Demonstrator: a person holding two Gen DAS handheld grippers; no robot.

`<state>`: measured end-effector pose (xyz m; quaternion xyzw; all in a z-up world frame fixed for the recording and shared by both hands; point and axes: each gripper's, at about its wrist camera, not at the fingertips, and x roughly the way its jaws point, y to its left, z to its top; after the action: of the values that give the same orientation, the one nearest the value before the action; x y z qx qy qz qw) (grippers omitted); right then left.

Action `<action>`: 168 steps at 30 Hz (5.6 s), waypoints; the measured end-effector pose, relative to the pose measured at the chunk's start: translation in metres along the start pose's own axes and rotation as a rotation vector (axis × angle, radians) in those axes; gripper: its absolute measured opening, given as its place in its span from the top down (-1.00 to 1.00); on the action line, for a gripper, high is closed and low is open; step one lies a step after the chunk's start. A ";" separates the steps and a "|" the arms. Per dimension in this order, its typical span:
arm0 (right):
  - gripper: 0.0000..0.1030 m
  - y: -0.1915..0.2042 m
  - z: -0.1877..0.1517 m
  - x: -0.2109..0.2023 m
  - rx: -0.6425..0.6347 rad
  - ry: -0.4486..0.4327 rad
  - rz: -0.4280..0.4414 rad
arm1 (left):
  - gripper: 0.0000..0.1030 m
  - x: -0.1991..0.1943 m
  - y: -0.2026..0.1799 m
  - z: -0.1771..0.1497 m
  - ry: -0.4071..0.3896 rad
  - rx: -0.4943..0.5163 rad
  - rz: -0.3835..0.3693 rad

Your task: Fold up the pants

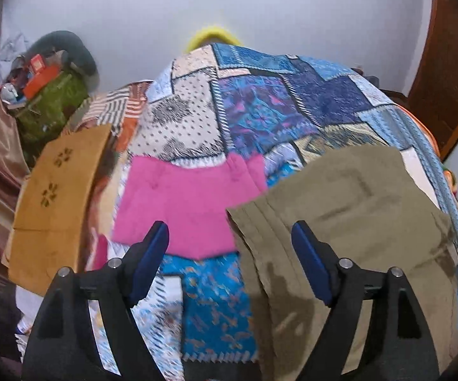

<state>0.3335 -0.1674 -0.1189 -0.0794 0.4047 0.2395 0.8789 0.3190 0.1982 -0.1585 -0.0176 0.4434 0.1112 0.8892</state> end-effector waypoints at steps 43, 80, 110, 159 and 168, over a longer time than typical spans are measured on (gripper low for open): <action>0.79 -0.001 0.086 0.130 0.034 -0.019 -0.032 | 0.02 0.083 -0.002 0.036 0.102 -0.065 -0.048; 0.80 0.047 -0.083 -0.078 0.039 -0.093 0.103 | 0.04 -0.085 -0.033 -0.124 -0.034 0.176 -0.056; -0.13 0.121 -0.147 -0.107 -0.093 -0.055 0.113 | -0.28 -0.112 -0.085 -0.172 -0.033 0.465 -0.099; 0.31 0.182 -0.144 -0.051 -0.159 0.065 0.271 | 0.19 -0.114 -0.063 -0.196 0.019 0.327 -0.228; 0.25 0.138 -0.150 -0.085 -0.053 -0.002 0.183 | -0.52 -0.104 -0.019 -0.169 -0.001 0.126 -0.192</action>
<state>0.1185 -0.1271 -0.1469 -0.0654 0.4030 0.3293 0.8514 0.1296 0.1389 -0.1802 -0.0037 0.4452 -0.0025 0.8954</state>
